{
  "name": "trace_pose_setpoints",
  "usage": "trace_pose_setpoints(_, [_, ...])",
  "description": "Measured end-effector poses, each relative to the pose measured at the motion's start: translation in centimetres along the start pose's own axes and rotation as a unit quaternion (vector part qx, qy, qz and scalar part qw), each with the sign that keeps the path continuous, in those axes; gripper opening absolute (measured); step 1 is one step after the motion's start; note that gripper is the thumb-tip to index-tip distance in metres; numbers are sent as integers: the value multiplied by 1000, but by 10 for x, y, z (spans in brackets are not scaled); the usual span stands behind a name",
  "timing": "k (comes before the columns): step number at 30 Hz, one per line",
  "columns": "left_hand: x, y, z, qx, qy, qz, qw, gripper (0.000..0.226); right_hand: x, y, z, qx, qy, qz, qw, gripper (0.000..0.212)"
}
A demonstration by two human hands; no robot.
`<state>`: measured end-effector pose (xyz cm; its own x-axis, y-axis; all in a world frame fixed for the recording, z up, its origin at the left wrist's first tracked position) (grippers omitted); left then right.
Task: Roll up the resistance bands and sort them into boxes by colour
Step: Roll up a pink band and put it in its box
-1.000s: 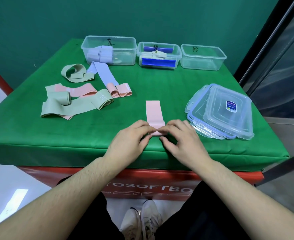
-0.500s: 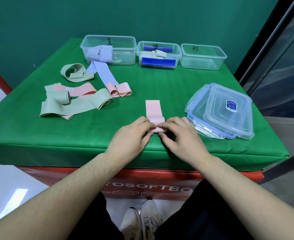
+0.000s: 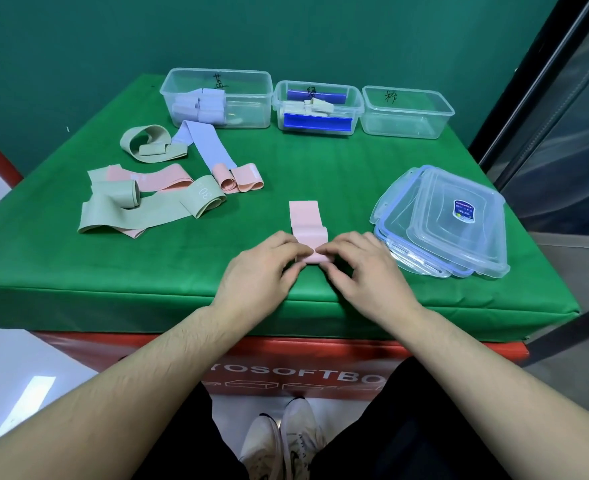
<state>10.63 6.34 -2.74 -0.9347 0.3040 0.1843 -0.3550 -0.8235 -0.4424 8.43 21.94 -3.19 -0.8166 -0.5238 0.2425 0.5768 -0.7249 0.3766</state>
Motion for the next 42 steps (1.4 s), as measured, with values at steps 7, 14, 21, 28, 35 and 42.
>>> trace_pose_setpoints(7, [-25,-5,-1,-27,-37,-43,998,11,-25,10,0,-5,-8,19,1000,23])
trace_pose_setpoints(14, [-31,-4,-2,-28,-37,-52,998,16,-32,14,1,-2,5,21,1000,28])
trace_pose_setpoints(21, [-28,-1,-4,-42,-13,-22,999,19,-25,18,1,-6,3,27,1000,22])
trace_pose_setpoints(28, [-25,-5,-3,-39,0,-37,999,29,-15,10,1,28,27,27,999,25])
trace_pose_setpoints(35, [-18,-4,-2,-25,-2,-24,999,18,-13,8,1,25,13,24,999,29])
trace_pose_setpoints(42, [-14,-3,-4,-21,20,-11,1000,22,-15,5,-2,18,15,20,1000,29])
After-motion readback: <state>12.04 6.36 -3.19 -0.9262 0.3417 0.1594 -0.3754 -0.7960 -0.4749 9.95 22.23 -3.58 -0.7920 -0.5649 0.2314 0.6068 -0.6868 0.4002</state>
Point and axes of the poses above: each hand's wrist, its own x-axis towards the middle knuckle, its own z-axis out of the back of the hand, y = z × x, the point moved 7 cm from there along x, towards the middle knuckle, and after that the axes turned 14 degrees about y, right-handed, at the moved point
